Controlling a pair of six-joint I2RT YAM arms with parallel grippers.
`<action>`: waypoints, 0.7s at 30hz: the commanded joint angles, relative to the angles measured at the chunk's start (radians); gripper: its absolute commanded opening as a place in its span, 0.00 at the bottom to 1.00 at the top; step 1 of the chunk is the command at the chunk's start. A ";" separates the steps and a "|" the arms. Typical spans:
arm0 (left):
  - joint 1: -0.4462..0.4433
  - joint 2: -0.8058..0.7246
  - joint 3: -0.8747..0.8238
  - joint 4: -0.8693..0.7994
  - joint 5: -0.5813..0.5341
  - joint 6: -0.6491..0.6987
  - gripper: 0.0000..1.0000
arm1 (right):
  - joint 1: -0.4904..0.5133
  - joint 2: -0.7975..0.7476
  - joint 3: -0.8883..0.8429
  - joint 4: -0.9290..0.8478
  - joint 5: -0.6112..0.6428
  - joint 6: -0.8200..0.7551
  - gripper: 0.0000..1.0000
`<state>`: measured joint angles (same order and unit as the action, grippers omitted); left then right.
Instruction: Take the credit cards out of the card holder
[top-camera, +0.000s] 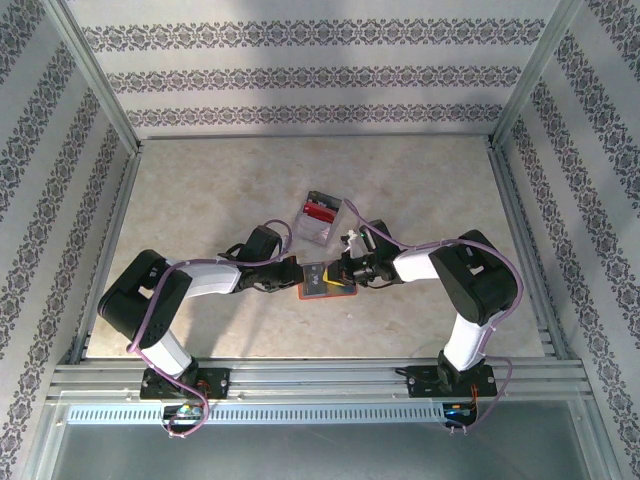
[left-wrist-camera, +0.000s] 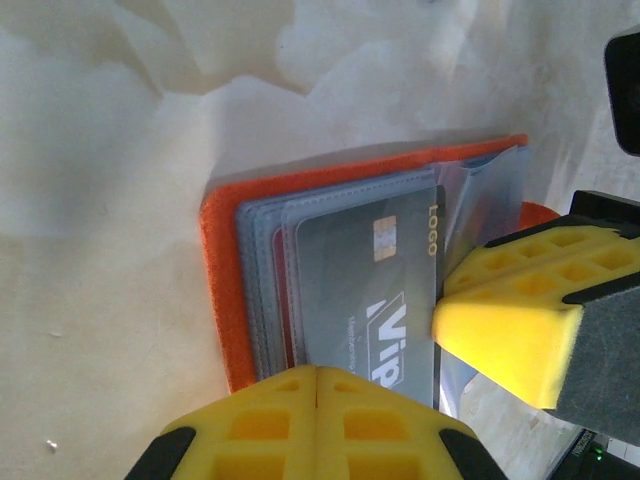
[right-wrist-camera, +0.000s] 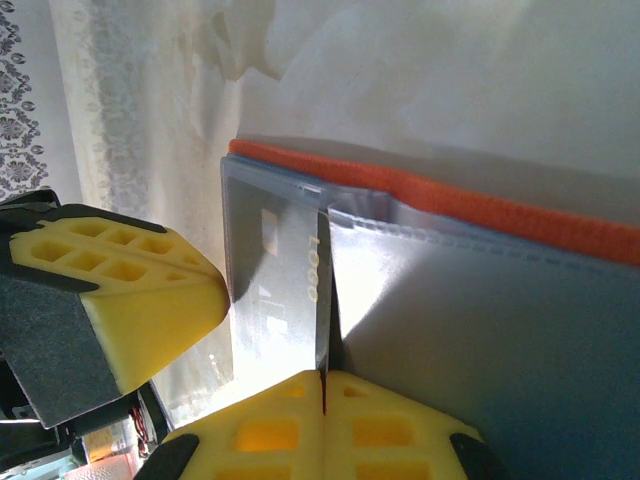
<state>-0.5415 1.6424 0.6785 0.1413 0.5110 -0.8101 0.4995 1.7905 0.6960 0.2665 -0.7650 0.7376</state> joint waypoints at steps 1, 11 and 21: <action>0.003 0.021 0.008 -0.020 -0.021 0.030 0.04 | 0.000 0.029 -0.015 -0.035 0.029 -0.010 0.00; 0.003 0.068 0.015 -0.081 -0.060 0.046 0.03 | -0.005 0.007 -0.016 -0.053 0.029 -0.021 0.00; 0.003 0.082 0.015 -0.105 -0.077 0.046 0.02 | -0.030 -0.017 -0.040 -0.070 0.027 -0.040 0.00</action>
<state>-0.5415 1.6745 0.6991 0.1383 0.5121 -0.7891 0.4858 1.7805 0.6899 0.2584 -0.7650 0.7273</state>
